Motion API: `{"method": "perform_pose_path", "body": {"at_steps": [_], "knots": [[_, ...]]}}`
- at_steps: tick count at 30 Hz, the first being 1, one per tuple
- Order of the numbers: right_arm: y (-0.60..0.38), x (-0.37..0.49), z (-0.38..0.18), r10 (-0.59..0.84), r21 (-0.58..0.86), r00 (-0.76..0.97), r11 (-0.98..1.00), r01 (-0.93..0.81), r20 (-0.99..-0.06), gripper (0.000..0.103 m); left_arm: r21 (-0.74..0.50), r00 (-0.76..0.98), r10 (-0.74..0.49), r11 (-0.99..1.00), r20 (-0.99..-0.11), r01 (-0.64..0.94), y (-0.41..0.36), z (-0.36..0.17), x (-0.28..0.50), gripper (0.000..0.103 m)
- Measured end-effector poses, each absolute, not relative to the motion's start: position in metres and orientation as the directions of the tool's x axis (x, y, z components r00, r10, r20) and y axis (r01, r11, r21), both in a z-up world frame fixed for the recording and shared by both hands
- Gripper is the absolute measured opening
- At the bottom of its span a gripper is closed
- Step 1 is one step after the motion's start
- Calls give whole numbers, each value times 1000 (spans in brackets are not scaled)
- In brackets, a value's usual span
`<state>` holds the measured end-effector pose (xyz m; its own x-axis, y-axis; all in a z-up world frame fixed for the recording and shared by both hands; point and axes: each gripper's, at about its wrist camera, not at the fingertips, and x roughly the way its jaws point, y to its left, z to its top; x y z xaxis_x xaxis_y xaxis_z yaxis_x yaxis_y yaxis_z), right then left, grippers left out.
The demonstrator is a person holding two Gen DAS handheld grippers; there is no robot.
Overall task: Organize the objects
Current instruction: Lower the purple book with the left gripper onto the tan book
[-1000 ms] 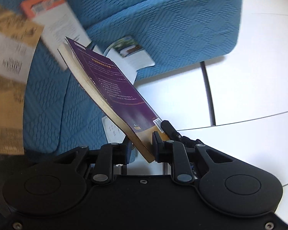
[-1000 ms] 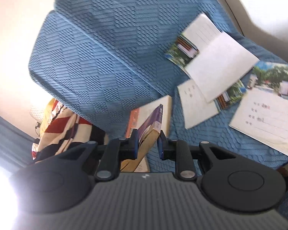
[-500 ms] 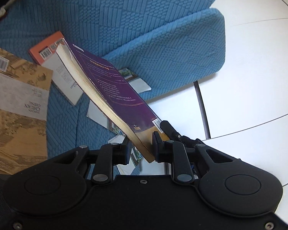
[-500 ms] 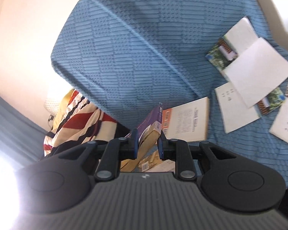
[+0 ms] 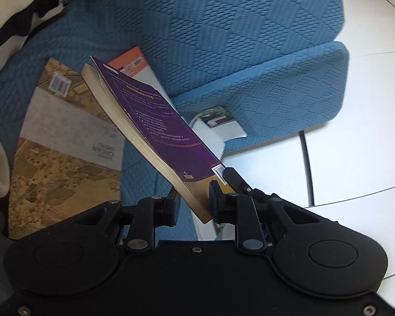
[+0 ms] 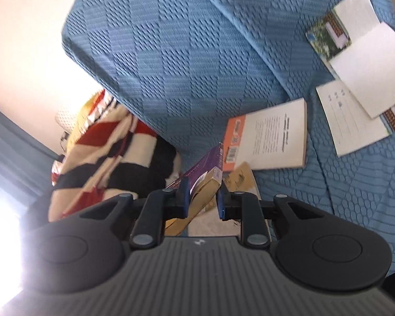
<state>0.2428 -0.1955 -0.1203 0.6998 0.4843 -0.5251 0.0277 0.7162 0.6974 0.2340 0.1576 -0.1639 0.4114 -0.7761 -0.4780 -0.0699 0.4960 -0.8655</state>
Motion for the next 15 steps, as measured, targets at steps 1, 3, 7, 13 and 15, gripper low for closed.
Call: {"method": "perform_pose_path", "body": {"at_steps": [1,3,7,13,15], "knots": [[-194,243,-126,484,694,694,719,32,-533,24,-866,407,-777,494,-480,-78,158,-170,235,22],[-190,245,-137,482,686,681,726,41,-551,24,-858,396,-772,505,-498,-95,159,-181,237,22],[-182,247,-158,468,654,660,756,46,-588,24,-810,380,-729,575,-569,-111,155,-196,242,23],[-162,241,-167,431,576,661,818,1,-614,24,-775,366,-697,620,-616,-123,157,-212,242,23],[-155,239,-167,415,546,666,838,-14,-620,24,-759,363,-683,640,-634,-120,157,-211,241,23]]}}
